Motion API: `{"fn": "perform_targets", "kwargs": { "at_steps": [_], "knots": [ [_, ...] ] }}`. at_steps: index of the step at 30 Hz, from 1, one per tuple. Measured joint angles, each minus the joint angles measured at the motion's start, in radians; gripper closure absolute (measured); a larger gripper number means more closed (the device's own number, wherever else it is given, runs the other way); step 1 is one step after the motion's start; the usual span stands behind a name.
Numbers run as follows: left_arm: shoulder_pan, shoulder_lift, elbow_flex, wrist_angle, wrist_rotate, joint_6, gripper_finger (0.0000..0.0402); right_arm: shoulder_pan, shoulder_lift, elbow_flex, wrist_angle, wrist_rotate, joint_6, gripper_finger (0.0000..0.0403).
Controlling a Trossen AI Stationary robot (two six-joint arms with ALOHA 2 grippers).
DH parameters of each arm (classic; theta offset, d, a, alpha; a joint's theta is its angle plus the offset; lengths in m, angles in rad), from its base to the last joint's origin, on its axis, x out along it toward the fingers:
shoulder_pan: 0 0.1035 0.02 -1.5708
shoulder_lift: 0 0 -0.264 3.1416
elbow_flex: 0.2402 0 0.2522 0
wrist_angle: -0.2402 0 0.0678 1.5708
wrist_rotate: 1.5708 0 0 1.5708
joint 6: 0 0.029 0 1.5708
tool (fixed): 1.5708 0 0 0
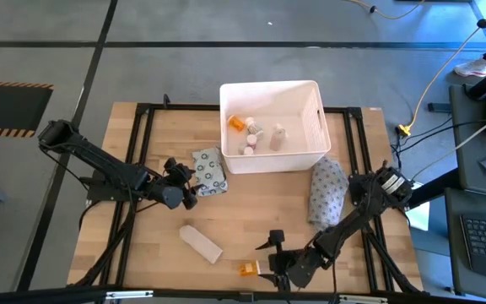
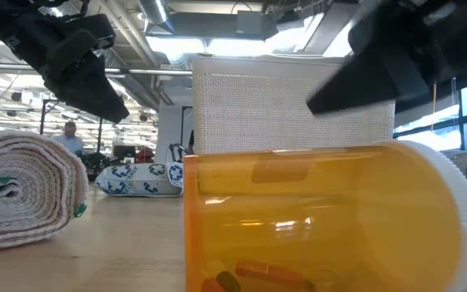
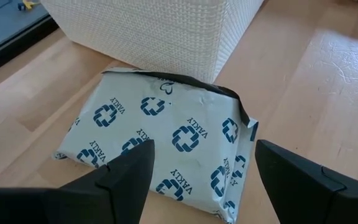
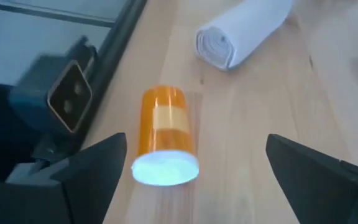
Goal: Pick & place medical supplies in basket/bin
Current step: Put the orange pill bottle into the white bin
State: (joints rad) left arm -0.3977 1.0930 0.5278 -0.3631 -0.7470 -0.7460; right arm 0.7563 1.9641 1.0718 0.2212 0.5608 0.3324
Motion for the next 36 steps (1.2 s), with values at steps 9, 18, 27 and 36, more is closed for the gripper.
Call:
{"fn": "perform_targets", "kwargs": {
  "at_steps": [9,18,27,36],
  "knots": [
    [0.0,0.0,0.0,0.001,-0.077,0.001,0.013,0.014,0.087,-0.001,0.14,0.032,0.0,0.0017],
    [0.0,0.0,0.0,0.0,-0.183,0.001,0.013,0.014,0.16,-0.038,0.339,0.03,0.033,0.0038],
    [0.001,0.0,0.0,0.0,-0.237,0.038,0.013,0.021,0.205,-0.117,0.567,0.03,0.008,0.0097],
    [0.001,0.0,0.0,0.001,-0.256,0.061,0.013,0.02,0.206,-0.13,0.577,0.011,0.03,0.013]
  ]
}}
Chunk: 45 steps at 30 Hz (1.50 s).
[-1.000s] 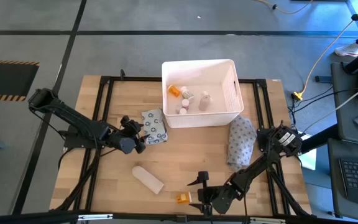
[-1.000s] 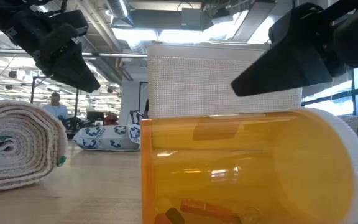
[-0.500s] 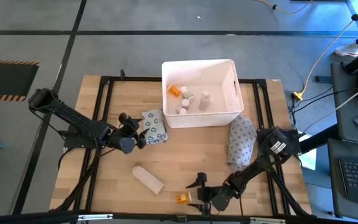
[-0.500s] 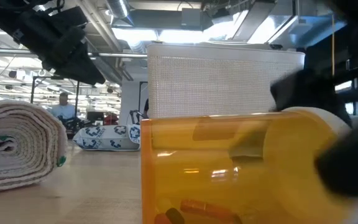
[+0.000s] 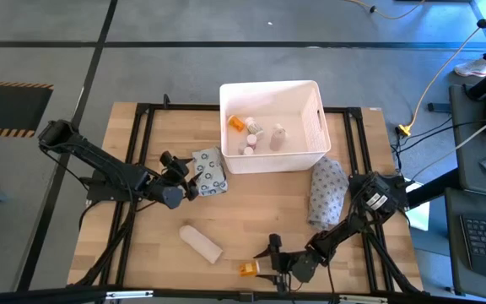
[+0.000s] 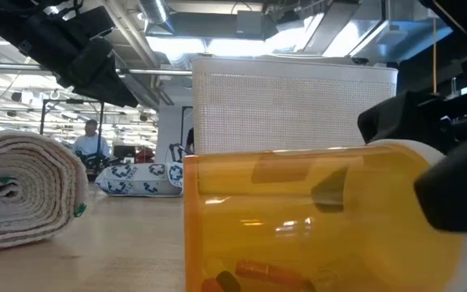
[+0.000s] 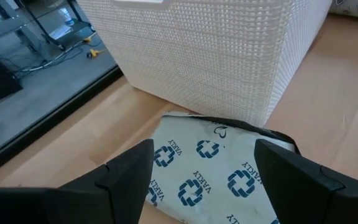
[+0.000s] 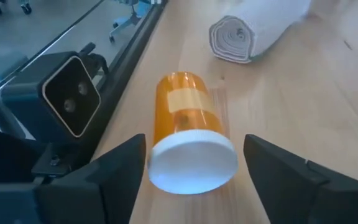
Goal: Pick & place medical supplies in basket/bin
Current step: Put the orange pill bottle into the white bin
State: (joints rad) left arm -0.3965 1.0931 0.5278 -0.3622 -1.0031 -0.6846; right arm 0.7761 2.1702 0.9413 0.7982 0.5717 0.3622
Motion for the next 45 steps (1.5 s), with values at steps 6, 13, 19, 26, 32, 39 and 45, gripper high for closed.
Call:
{"fn": "perform_targets", "kwargs": {
  "at_steps": [6,13,19,26,32,39,45],
  "knots": [
    [0.0,0.0,0.0,0.0,0.0,-0.008,0.0131,-0.017,0.0,0.0,-0.001,-0.077,0.005,0.015],
    [0.0,0.0,0.0,0.0,0.009,-0.009,0.0132,-0.041,0.0,0.0,-0.007,-0.135,-0.002,0.0167],
    [0.0,0.0,0.0,0.0,0.019,-0.009,0.013,-0.041,0.0,0.0,-0.007,-0.136,-0.033,0.0193],
    [0.0,0.0,0.0,0.0,0.021,-0.012,0.0132,-0.043,-0.044,0.0,-0.051,-0.126,-0.079,0.0193],
    [0.0,0.0,0.0,0.0,0.029,-0.012,0.0131,-0.071,-0.233,0.0,-0.2,-0.12,-0.198,0.0193],
    [0.0,0.0,0.0,0.0,0.051,-0.021,0.013,-0.155,-0.588,0.002,-0.49,-0.07,-0.325,0.019],
    [0.0,0.0,0.0,0.0,0.099,-0.027,0.0132,-0.287,-0.816,0.102,-0.821,-0.027,-0.345,0.0189]
  ]
}}
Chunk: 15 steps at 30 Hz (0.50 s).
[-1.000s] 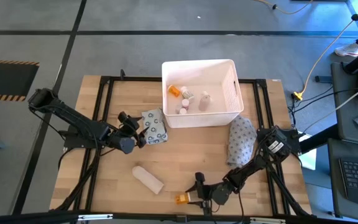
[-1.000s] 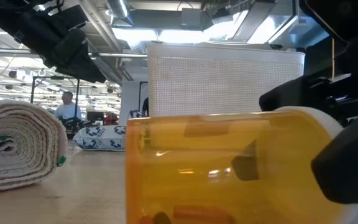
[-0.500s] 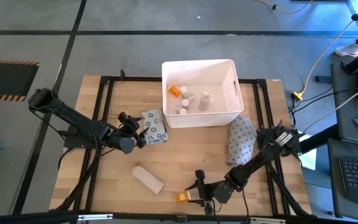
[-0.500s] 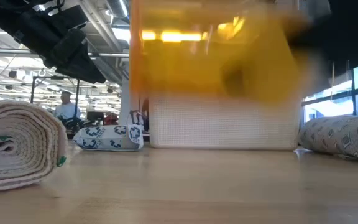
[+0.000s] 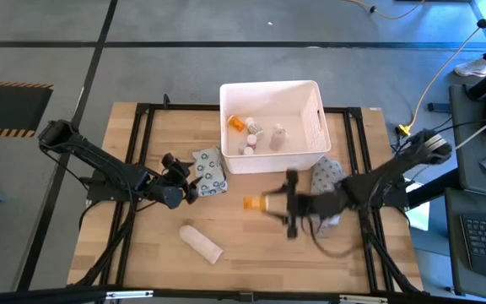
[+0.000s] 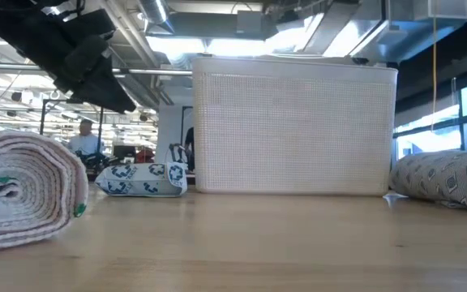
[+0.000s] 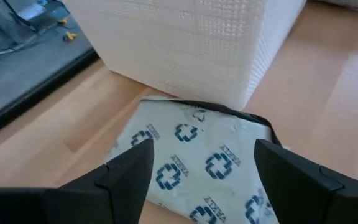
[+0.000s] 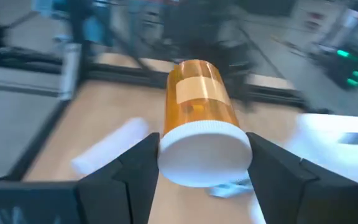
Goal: Pick & place medical supplies in basket/bin
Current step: Put the orange pill bottle into the white bin
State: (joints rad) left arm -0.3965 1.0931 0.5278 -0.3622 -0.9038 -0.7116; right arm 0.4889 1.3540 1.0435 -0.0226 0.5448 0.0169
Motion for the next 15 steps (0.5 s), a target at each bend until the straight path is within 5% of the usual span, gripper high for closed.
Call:
{"fn": "perform_targets", "kwargs": {
  "at_steps": [8,15],
  "knots": [
    [0.0,0.0,0.0,0.0,0.172,0.0,0.0132,-0.262,-0.037,0.331,-0.515,-0.003,0.05,0.0188],
    [0.0,0.0,0.0,-0.001,0.2,0.0,0.013,-0.496,0.066,0.57,-0.732,-0.068,-0.057,0.0188]
  ]
}}
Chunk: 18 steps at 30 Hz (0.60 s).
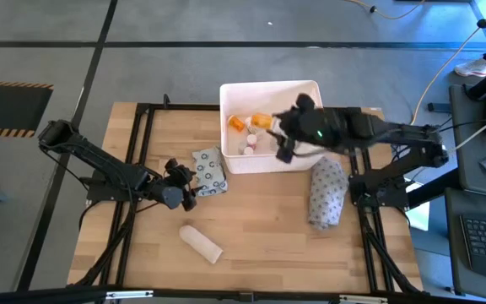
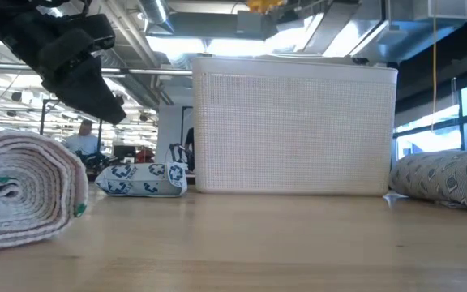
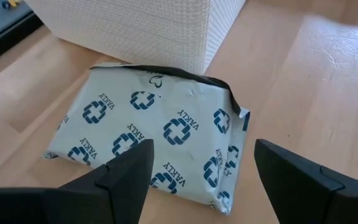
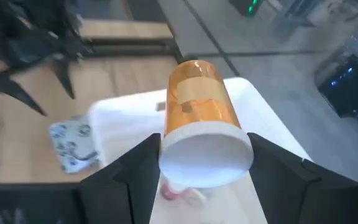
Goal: Pick & place medical supplies in basket/bin
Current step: Put the orange pill bottle into the white bin
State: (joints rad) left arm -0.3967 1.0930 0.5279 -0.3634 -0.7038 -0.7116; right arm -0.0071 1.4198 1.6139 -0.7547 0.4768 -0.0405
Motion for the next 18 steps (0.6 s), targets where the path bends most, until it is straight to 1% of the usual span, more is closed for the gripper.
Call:
{"fn": "perform_targets", "kwargs": {
  "at_steps": [4,7,10,13,18],
  "knots": [
    [0.0,0.0,0.0,-0.001,0.0,0.0,0.0132,-0.121,0.098,0.084,-0.06,-0.105,-0.036,0.0188],
    [0.0,0.0,0.0,-0.002,0.0,0.0,0.013,-0.193,0.191,0.137,-0.12,-0.164,-0.067,0.0188],
    [0.0,0.0,0.0,-0.002,0.0,0.0,0.0131,-0.249,0.295,0.198,-0.226,-0.186,-0.112,0.0188],
    [0.0,0.0,0.0,-0.003,-0.001,0.0,0.0132,-0.291,0.399,0.251,-0.328,-0.186,-0.18,0.0188],
    [0.0,0.0,0.0,-0.003,-0.001,0.0,0.013,-0.335,0.53,0.299,-0.378,-0.184,-0.366,0.0188]
  ]
}}
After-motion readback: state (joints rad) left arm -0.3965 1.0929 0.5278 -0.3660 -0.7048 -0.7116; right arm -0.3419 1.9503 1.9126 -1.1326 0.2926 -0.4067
